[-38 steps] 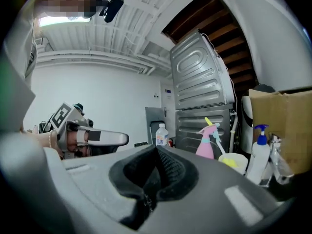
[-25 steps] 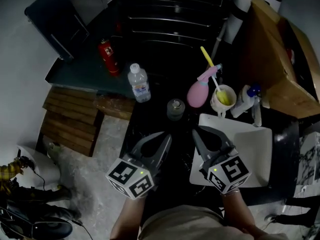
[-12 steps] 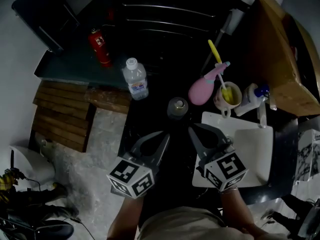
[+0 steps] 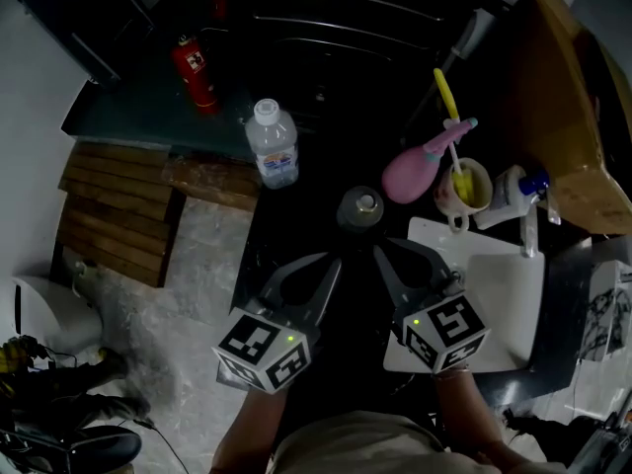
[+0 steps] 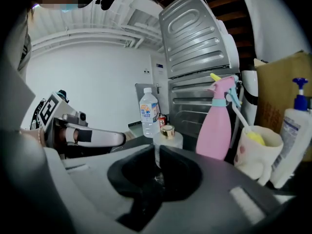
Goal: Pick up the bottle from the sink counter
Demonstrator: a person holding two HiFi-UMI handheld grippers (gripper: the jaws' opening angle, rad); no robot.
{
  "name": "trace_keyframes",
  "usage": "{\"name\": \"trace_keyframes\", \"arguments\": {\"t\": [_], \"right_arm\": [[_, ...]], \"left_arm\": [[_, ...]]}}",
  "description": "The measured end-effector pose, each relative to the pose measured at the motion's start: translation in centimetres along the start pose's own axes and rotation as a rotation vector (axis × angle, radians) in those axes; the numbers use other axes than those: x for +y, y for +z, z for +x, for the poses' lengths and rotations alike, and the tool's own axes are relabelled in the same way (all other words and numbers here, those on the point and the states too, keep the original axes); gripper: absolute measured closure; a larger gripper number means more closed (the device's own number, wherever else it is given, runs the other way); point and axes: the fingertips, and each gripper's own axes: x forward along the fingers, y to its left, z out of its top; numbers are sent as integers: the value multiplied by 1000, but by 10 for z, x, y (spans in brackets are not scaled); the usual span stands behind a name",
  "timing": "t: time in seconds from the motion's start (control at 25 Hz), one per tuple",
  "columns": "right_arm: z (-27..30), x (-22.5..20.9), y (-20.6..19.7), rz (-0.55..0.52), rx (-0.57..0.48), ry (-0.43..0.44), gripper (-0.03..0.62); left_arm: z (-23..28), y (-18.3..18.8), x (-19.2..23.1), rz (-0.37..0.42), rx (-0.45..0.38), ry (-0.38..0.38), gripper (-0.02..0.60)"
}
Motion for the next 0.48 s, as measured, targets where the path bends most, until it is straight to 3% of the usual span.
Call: {"name": "trace_keyframes", "arguments": {"t": [0.08, 0.2, 0.36, 0.48], "right_arm": [[3, -4, -1, 7, 9, -17, 502], [8, -10, -3, 9, 21, -34, 449], [20, -17, -4, 7, 23, -37, 333], [31, -16, -8, 0, 50, 9, 324]], "left_arm": [[1, -1, 1, -9, 1, -9, 574], [4, 0, 3, -18, -6, -20, 574], [10, 0, 6, -13, 3, -17, 574], [12, 2, 6, -19, -5, -26, 574]]}}
